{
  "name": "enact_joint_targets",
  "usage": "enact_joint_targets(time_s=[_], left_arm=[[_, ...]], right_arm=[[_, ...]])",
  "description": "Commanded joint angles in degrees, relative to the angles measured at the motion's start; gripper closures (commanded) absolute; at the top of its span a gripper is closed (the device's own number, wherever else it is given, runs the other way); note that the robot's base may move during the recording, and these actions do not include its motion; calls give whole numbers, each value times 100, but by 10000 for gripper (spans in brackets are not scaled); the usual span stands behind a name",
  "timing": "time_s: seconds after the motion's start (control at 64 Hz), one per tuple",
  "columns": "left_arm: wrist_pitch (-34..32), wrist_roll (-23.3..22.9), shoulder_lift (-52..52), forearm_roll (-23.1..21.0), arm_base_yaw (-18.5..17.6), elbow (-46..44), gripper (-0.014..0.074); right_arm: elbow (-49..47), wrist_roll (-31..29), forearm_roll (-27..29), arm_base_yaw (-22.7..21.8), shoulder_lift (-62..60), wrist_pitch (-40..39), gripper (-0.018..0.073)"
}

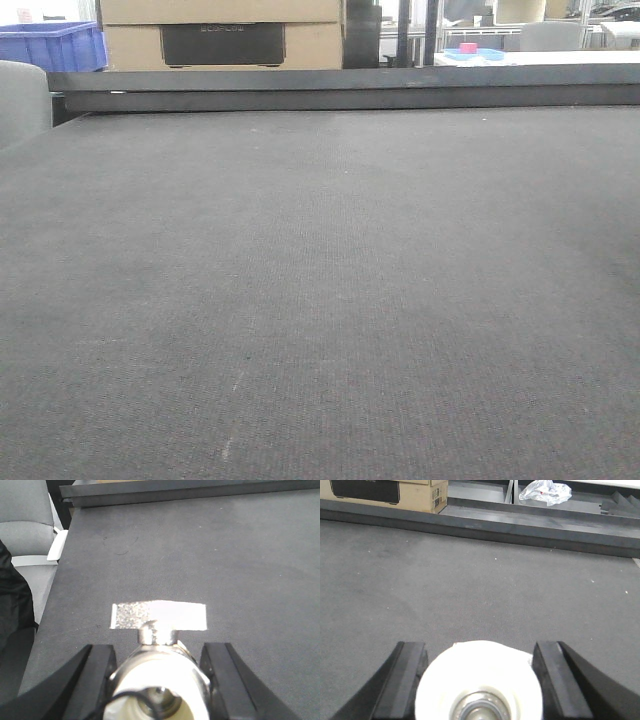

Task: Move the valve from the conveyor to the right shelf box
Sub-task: 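Lift both held valves up off the conveyor belt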

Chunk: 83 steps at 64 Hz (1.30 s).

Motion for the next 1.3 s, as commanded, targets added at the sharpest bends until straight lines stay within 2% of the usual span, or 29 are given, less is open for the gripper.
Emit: enact_joint_targets(time_s=[0.0,1.282], left_arm=[[-319,-43,-57,-31,-28,-24,708],[-383,-43,-57,-31,-28,-24,708]], right_arm=[[-56,-24,-6,-1,-54,-435,713],[-56,-24,-6,-1,-54,-435,713]])
